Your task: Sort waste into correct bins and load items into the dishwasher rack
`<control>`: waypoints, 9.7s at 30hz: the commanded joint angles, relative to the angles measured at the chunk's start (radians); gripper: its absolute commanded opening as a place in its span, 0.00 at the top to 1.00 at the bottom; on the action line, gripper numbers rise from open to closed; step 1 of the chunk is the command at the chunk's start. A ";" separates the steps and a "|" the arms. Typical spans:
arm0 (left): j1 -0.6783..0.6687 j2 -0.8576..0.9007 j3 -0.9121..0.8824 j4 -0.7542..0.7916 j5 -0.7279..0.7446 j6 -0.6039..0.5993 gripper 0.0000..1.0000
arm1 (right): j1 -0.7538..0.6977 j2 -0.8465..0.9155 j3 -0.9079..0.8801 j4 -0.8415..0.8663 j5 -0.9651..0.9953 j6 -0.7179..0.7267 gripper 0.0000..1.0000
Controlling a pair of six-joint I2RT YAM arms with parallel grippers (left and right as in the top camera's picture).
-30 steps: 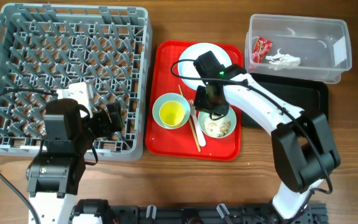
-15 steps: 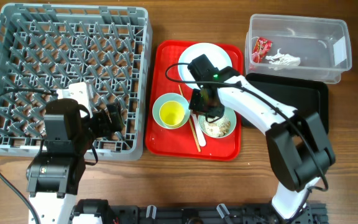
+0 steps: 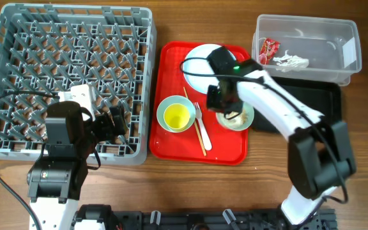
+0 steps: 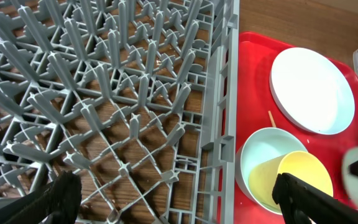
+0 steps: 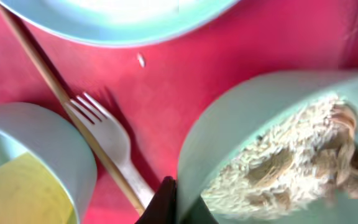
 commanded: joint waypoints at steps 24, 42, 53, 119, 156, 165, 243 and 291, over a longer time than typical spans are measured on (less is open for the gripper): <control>0.004 -0.001 0.019 0.000 0.012 0.012 0.00 | -0.725 -0.026 -0.148 0.058 -1.066 -0.615 0.96; 0.004 -0.001 0.019 0.000 0.012 0.012 0.00 | -0.927 0.025 -0.149 0.103 -1.486 -0.348 0.96; 0.004 -0.001 0.019 0.000 0.012 0.013 0.00 | -0.927 0.025 -0.149 0.145 -1.518 -0.295 0.96; 0.004 -0.001 0.019 0.000 0.012 0.012 0.00 | 0.012 -0.012 0.181 0.196 -0.158 -0.460 0.49; 0.004 -0.001 0.019 -0.002 0.012 0.012 0.00 | 0.159 0.054 0.003 0.098 -0.198 -0.164 0.95; 0.004 -0.001 0.019 0.005 0.122 0.012 0.00 | 0.056 -0.082 0.160 0.038 -0.286 -0.229 0.96; 0.352 0.450 0.296 -0.300 -0.010 -0.044 0.96 | -0.397 -0.306 0.167 -0.258 -0.239 -0.407 0.40; 0.228 0.581 0.294 -0.261 -0.014 -0.067 0.00 | -0.397 -0.306 0.167 -0.295 -0.255 -0.408 0.40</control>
